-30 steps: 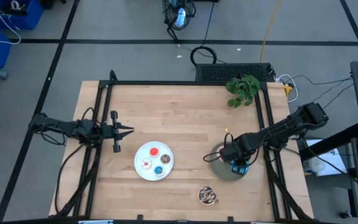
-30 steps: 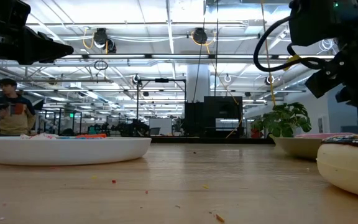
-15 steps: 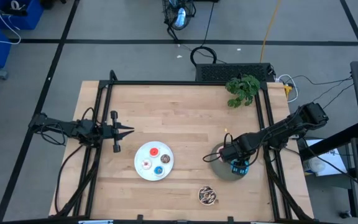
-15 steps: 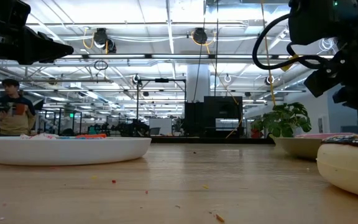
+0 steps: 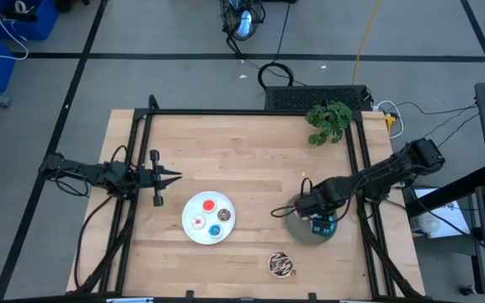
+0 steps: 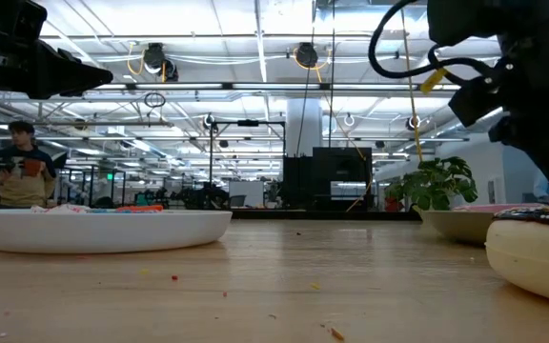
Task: Pick & Place donuts
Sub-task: Put the large black donut on the gray plate
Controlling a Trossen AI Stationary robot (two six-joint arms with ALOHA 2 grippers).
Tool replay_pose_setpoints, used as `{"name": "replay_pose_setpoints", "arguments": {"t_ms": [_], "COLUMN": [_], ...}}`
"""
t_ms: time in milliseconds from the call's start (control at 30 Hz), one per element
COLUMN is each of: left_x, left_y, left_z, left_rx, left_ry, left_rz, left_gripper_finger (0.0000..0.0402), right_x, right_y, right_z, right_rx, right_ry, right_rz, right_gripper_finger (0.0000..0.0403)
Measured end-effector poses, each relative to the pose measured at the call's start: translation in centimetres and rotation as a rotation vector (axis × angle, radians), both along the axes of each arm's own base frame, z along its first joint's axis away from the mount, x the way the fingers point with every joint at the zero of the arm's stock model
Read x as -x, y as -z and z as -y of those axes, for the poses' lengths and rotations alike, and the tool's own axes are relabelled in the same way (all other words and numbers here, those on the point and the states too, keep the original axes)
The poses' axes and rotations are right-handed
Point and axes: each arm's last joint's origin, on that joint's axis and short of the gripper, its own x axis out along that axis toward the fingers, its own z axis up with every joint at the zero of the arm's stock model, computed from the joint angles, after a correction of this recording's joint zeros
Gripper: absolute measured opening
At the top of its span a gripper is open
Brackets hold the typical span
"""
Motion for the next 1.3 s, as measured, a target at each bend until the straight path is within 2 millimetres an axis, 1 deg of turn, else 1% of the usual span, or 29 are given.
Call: {"name": "replay_pose_setpoints", "arguments": {"t_ms": [67,133,200,267,333,467,567,633,733,833,933,1000,1067,1167,1300], "left_x": [0.0,0.0,0.0,0.0,0.0,0.0,0.0,0.0,0.0,0.0,0.0,0.0,0.0,0.0,0.0], "left_y": [0.0,0.0,0.0,0.0,0.0,0.0,0.0,0.0,0.0,0.0,0.0,0.0,0.0,0.1,0.2], "left_z": [0.0,0.0,0.0,0.0,0.0,0.0,0.0,0.0,0.0,0.0,0.0,0.0,0.0,0.0,0.0], "left_rx": [0.0,0.0,0.0,-0.001,-0.001,-0.001,0.001,0.002,0.004,0.004,0.003,0.004,0.004,0.002,0.0], "left_ry": [0.0,0.0,0.0,0.0,0.0,0.0,0.0,0.0,0.0,0.0,0.0,0.0,0.0,0.0,0.0], "left_rz": [0.0,0.0,0.0,0.0,0.0,0.001,0.0,0.0,0.001,0.0,0.0,0.0,-0.001,-0.007,-0.016], "left_gripper_finger": [0.0047,0.0047,0.0047,0.0047,0.0047,0.0047,0.0047,0.0047,0.0047,0.0047,0.0047,0.0047,0.0047,0.0047,0.0047], "right_x": [0.1,0.2,-0.1,-0.5,-1.1,-2.5,-3.5,-4.3,-6.1,-7.4,-8.2,-8.5,-8.6,-8.8,-9.0], "right_y": [-0.1,-0.7,-1.7,-3.3,-5.1,-8.4,-9.6,-9.6,-9.1,-8.4,-7.7,-7.4,-7.0,-6.5,-5.7], "right_z": [0.0,0.1,0.1,-0.3,-0.8,-2.1,-3.0,-4.0,-6.0,-7.5,-8.2,-8.5,-8.7,-8.8,-8.9], "right_rx": [0.004,0.01,0.041,0.088,0.131,0.208,0.18,0.138,0.072,0.006,-0.035,-0.071,-0.097,-0.113,-0.09], "right_ry": [0.0,0.009,0.008,-0.011,-0.035,-0.042,-0.032,-0.058,-0.148,-0.249,-0.32,-0.33,-0.314,-0.319,-0.246], "right_rz": [-0.016,-0.029,-0.026,0.002,0.063,0.272,0.37,0.431,0.563,0.644,0.664,0.66,0.641,0.61,0.576], "right_gripper_finger": [0.0249,0.0249,0.0249,0.0244,0.0233,0.0201,0.0169,0.0145,0.0105,0.0065,0.003,0.0012,0.0003,0.0005,0.0001]}}
